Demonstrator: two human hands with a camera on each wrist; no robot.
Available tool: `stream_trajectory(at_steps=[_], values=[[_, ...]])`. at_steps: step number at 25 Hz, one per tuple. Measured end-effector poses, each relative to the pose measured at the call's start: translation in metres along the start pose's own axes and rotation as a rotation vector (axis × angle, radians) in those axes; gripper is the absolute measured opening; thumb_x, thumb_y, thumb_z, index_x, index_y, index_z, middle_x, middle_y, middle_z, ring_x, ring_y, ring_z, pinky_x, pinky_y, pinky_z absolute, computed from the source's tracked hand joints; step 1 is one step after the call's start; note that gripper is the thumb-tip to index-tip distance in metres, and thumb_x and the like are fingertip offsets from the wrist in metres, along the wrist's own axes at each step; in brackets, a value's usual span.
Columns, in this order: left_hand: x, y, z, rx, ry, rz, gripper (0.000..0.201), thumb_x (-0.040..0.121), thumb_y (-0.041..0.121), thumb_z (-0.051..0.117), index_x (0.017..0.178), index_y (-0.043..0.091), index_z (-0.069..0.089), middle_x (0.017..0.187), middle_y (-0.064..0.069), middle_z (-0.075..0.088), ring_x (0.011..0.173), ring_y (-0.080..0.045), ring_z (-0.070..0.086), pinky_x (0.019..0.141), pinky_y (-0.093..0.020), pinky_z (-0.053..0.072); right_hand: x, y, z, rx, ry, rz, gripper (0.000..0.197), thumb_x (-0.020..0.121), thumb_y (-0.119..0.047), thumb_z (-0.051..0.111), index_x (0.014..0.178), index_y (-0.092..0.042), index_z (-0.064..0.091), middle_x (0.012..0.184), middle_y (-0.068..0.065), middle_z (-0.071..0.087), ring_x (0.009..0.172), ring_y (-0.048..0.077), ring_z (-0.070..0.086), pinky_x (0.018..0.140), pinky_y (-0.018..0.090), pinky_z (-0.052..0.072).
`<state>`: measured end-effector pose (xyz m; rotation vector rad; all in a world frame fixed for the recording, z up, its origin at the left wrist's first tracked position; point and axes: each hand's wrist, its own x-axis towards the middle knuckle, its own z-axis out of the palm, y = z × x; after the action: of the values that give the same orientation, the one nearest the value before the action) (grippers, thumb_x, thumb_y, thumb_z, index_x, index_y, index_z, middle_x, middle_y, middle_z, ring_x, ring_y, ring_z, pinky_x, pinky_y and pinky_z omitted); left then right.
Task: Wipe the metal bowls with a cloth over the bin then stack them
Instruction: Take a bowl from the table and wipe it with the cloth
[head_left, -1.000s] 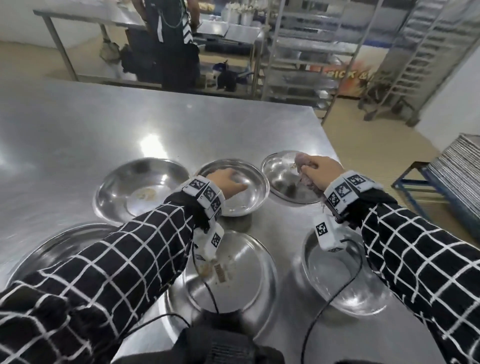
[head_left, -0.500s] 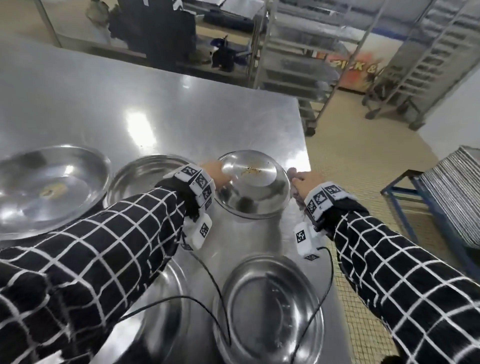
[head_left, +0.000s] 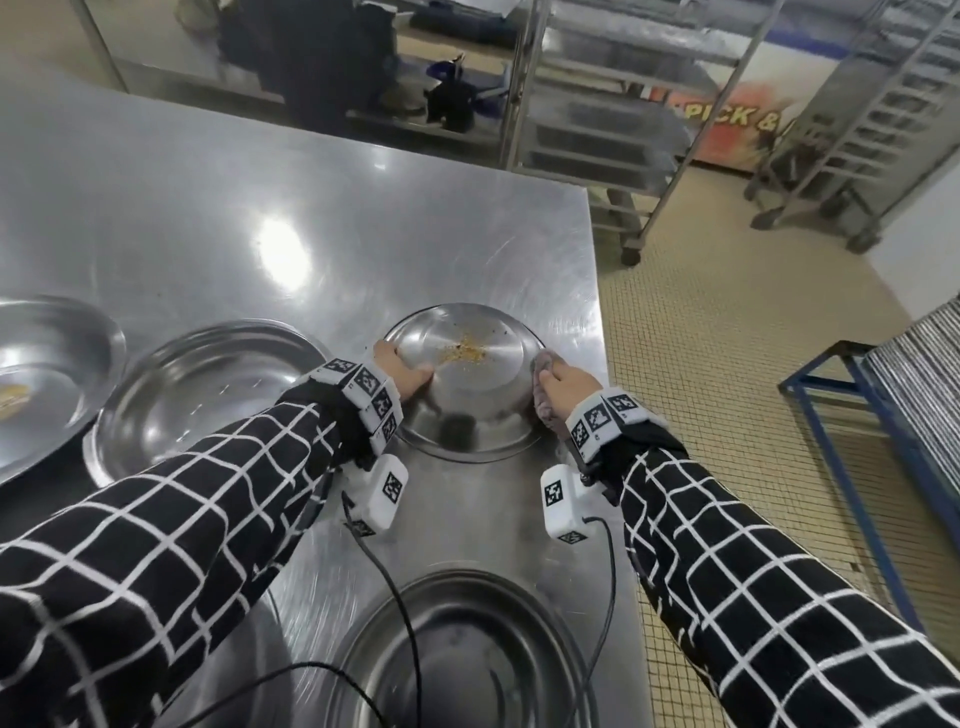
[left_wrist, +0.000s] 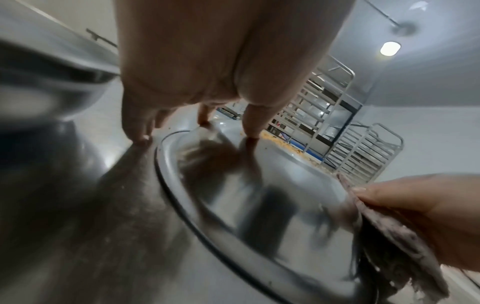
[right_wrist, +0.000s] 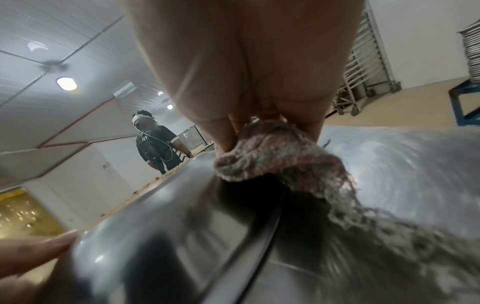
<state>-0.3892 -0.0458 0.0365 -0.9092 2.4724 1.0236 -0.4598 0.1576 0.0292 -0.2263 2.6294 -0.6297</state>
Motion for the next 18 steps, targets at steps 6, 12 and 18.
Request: stream_trajectory(at_steps=[6,12,18], values=[[0.016,-0.011,-0.004,-0.170,0.010,-0.047,0.068,0.084,0.040,0.068,0.132,0.000,0.041,0.095,-0.007,0.049,0.082,-0.020,0.048,0.073,-0.028,0.040,0.005,0.013,0.004,0.071,0.063,0.013,0.037,0.103,-0.020,0.034,0.136,-0.008,0.045,0.073,-0.016,0.031,0.062,-0.003,0.028,0.056,0.018,0.032],[0.030,-0.029,0.012,-0.444,-0.058,-0.051,0.113,0.037,0.076,0.078,0.123,0.007,0.053,0.111,-0.017,0.065,0.096,-0.035,0.066,0.090,-0.048,0.053,0.002,0.029,0.007,0.182,0.111,0.021,0.038,0.103,-0.021,0.032,0.137,-0.010,0.044,0.076,-0.017,0.035,0.064,-0.005,0.031,0.065,0.012,0.041],[-0.006,-0.034,-0.001,-0.716,0.011,0.013,0.125,0.031,0.071,0.082,0.135,0.013,0.044,0.118,-0.014,0.062,0.096,-0.033,0.064,0.090,-0.050,0.052,-0.024,0.014,0.003,0.288,0.167,-0.005,0.014,0.104,-0.025,0.029,0.111,-0.028,0.041,0.074,-0.016,0.037,0.063,-0.003,0.034,0.065,-0.003,0.036]])
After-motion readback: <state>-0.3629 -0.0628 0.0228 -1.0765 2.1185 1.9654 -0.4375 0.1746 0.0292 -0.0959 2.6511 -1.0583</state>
